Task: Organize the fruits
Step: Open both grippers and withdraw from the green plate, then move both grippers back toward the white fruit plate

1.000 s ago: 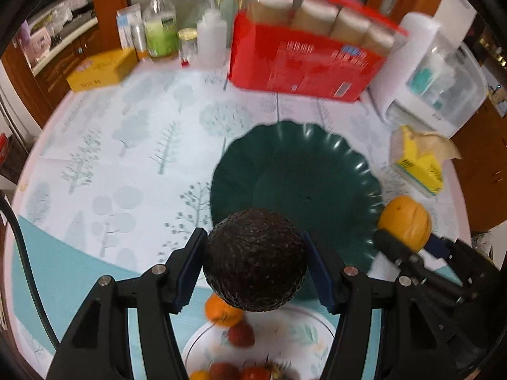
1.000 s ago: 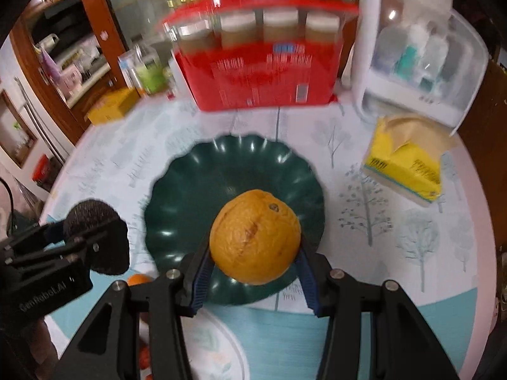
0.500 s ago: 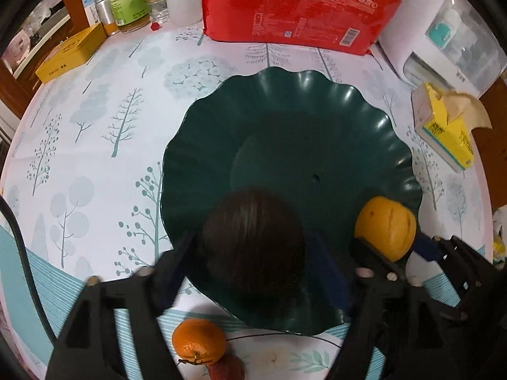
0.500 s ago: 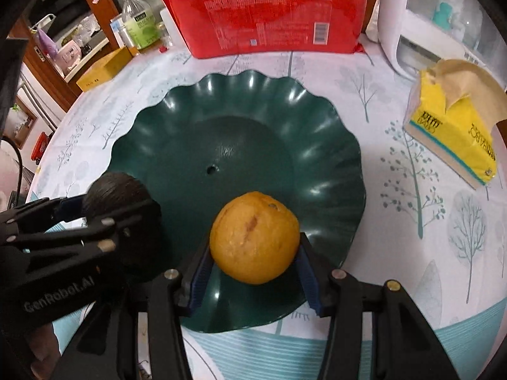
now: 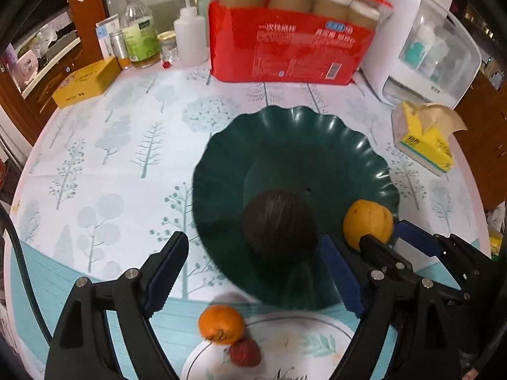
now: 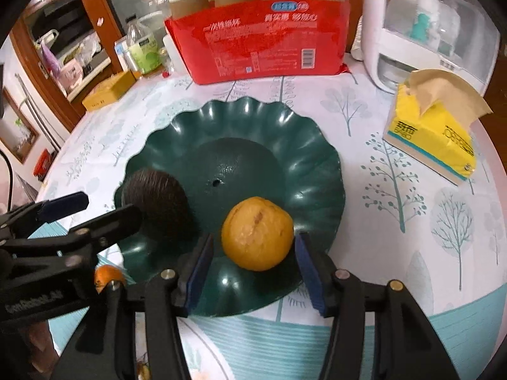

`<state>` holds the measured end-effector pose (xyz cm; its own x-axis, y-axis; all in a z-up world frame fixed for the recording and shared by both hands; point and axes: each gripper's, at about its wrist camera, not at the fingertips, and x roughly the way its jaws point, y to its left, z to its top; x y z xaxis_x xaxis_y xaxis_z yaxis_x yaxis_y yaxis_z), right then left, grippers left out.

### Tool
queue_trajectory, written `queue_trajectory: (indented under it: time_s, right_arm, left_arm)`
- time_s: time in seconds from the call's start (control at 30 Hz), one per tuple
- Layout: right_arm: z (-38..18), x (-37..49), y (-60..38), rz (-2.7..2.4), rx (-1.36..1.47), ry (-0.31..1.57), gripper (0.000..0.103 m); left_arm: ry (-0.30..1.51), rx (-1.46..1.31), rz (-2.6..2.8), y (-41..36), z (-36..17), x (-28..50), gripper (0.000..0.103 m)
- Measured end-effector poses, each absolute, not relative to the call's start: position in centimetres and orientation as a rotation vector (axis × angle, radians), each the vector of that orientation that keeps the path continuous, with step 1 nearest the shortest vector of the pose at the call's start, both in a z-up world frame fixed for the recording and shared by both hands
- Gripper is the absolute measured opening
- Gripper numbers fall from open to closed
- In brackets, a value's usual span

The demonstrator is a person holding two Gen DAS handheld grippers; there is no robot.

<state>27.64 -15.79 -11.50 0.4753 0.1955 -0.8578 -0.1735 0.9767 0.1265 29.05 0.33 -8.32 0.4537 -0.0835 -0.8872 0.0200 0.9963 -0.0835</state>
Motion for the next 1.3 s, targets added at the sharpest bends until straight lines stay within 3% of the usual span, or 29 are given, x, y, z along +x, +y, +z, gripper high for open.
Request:
queue_trajectory:
  time_s: [0.43, 0.6, 0.8, 1.03, 1.3]
  right_arm:
    - [-1.1, 22.0, -15.7, 0.174, 0.002, 0.982, 0.055]
    - [3.0, 18.7, -14.6, 0.176, -0.057, 0.930, 0.068]
    - [6.1, 14.5, -13.2, 0.168, -0.144, 0.853, 0.071]
    - [5.4, 10.4, -12.9, 0.241, -0.145, 0.846, 0.071]
    - [-0.1, 7.4, -13.0, 0.276, -0.158, 0.912, 0.071]
  left_arm:
    - [1.089, -0.002, -0.017, 3.3, 0.1, 22.9, 0.085]
    - [1.046, 0.015, -0.019, 4.4, 3.2, 20.0, 0.085]
    - [1.026, 0.042, -0.009, 5.5, 5.4, 16.8, 0.085]
    - [1.035, 0.081, -0.058, 6.0, 3.9, 12.6, 0.085]
    - [1.055, 0.130, -0.157, 5.0, -0.5, 9.0, 0.085]
